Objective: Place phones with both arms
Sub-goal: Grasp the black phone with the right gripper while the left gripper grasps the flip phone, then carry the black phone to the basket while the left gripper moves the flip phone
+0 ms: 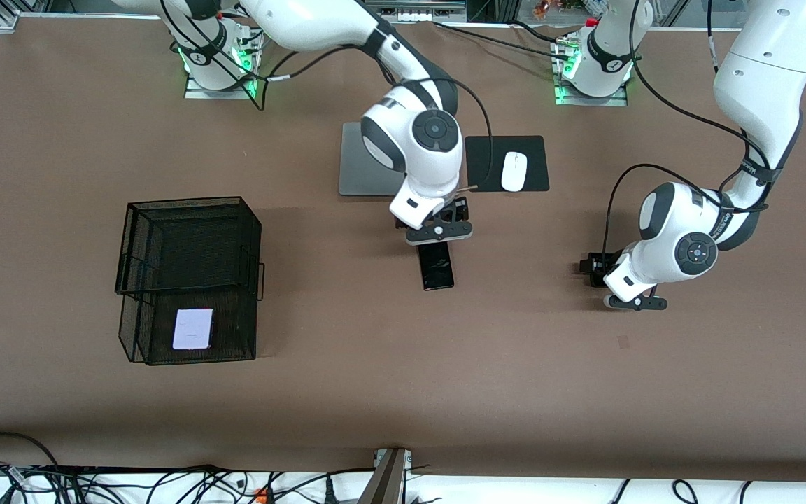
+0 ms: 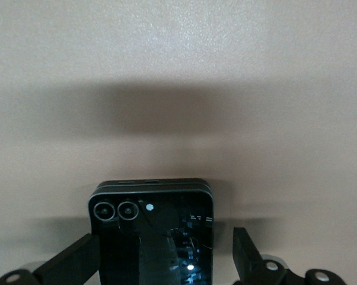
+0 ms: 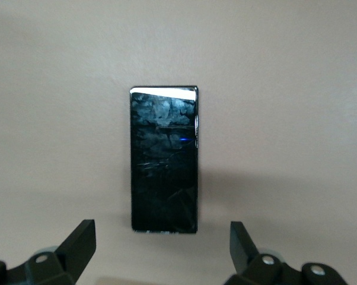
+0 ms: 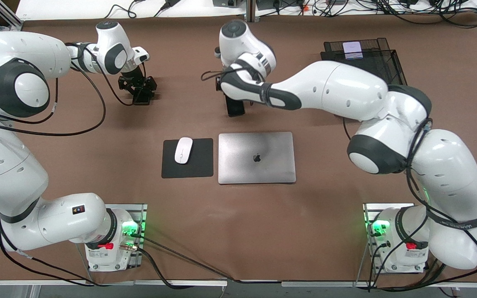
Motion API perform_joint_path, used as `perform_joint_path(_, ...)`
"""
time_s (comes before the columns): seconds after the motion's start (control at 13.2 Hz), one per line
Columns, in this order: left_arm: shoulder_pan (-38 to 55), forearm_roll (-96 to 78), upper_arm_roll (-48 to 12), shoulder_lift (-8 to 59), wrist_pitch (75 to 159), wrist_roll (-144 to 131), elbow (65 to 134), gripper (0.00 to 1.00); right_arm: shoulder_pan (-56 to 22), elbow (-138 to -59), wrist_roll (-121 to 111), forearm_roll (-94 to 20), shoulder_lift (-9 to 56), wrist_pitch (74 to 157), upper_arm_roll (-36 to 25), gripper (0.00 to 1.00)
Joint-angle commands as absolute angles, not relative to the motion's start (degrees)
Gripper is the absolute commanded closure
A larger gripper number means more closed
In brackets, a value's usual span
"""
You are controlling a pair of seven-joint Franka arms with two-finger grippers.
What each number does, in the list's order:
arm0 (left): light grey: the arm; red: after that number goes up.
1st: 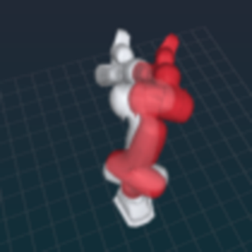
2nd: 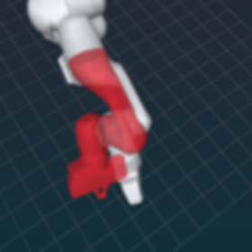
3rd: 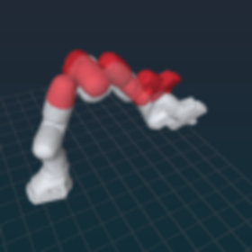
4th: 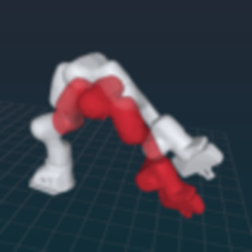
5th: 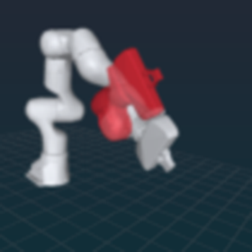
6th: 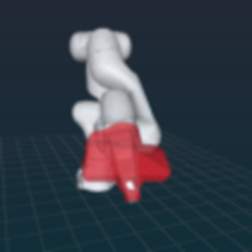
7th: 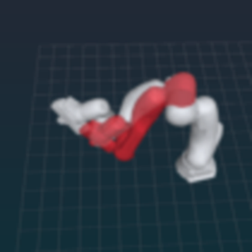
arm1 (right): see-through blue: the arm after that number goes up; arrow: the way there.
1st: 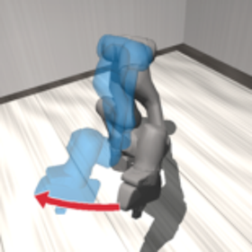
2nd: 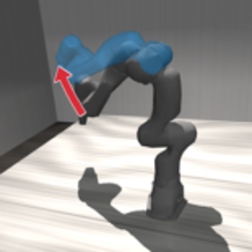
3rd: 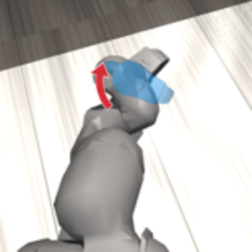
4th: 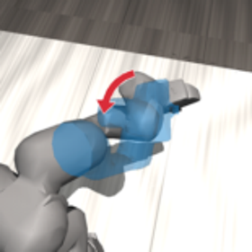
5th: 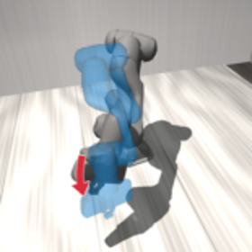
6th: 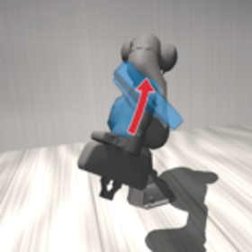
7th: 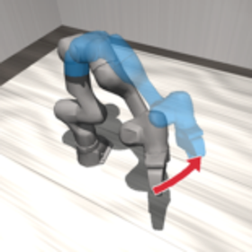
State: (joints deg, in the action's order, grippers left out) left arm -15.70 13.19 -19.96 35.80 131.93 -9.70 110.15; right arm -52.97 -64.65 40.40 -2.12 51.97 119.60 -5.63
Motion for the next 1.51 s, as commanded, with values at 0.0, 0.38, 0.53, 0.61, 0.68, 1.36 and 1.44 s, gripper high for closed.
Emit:
perform_joint_path(0.0,-15.9,17.6,-19.3,35.0,132.6,-9.4,111.3,0.00,-54.0,-64.6,40.3,-1.4,55.5,123.4,-6.1,0.00)
perform_joint_path(0.38,-15.9,18.7,-19.2,35.3,132.6,-10.0,111.4,0.00,-54.6,-66.6,40.3,0.0,58.4,129.8,-6.1,0.00)
perform_joint_path(0.53,-15.9,18.7,-19.2,35.2,132.5,-10.0,111.4,0.57,-54.6,-67.3,40.4,-0.2,58.8,132.1,-6.1,0.00)
perform_joint_path(0.61,-15.9,18.7,-19.2,35.1,132.3,-10.0,111.4,0.69,-54.3,-67.4,40.5,-0.3,58.8,132.3,-6.1,0.00)
perform_joint_path(0.68,-15.9,18.7,-19.2,34.6,131.9,-9.9,111.3,0.80,-54.2,-67.4,40.9,-0.4,59.1,132.4,-6.1,0.02)
perform_joint_path(1.36,-14.9,17.8,-24.2,27.8,98.5,-9.5,91.5,0.98,-51.0,-65.0,39.8,-2.5,50.0,118.4,-6.8,1.00)
perform_joint_path(1.44,-14.4,17.7,-25.4,27.9,96.3,-9.5,88.7,0.98,-49.2,-65.0,39.6,-3.2,47.1,114.6,-6.6,1.00)
